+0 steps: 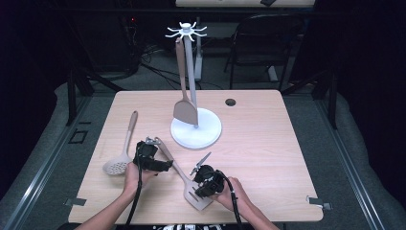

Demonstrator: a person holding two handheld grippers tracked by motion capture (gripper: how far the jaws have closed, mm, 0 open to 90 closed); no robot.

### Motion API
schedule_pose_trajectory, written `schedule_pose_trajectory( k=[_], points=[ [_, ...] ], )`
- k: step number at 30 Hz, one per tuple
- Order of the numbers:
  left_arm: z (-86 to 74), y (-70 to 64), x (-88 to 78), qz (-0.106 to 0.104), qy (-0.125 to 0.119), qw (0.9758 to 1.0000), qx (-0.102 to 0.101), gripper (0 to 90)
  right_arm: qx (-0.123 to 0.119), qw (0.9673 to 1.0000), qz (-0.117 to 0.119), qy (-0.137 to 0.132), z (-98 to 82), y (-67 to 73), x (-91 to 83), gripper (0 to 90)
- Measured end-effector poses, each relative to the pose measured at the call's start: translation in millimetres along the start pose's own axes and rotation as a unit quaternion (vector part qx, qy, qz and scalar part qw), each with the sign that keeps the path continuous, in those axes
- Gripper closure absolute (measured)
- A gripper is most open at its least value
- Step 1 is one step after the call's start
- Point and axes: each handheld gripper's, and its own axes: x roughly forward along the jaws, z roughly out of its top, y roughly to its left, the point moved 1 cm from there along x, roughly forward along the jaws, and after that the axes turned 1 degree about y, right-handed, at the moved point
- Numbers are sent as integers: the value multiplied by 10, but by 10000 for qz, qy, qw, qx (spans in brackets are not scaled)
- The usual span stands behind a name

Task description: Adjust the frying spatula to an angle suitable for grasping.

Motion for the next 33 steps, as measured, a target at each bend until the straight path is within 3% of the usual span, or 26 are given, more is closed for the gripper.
schedule_pose_trajectory(
  k=[4,5,11,20,25,28,30,33],
  points=[
    [14,-1,54,-139,-55,9999,-81,149,-42,9996,-115,258,-5,-25,55,900],
    [24,-2,61,-151,-71,9998,-61,152,32,9999,-28,146,-9,-25,77,900],
    [56,-8,88,-290,-190,9994,-89,157,34,9998,31,174,-3,-39,83,900],
    [66,-37,177,-576,-257,9980,-68,297,72,9998,70,147,-2,-48,89,900],
    [52,-16,190,-766,-293,9964,-231,352,43,9996,71,275,10,-59,74,900],
    [44,-10,187,-849,-307,9955,-304,380,91,9995,165,237,13,-73,81,895],
    [39,-2,189,-911,-321,9947,-356,396,124,9994,249,206,16,-87,69,834],
    [34,3,180,-994,-347,9936,-414,417,139,9998,144,83,34,-98,59,810]
  ],
)
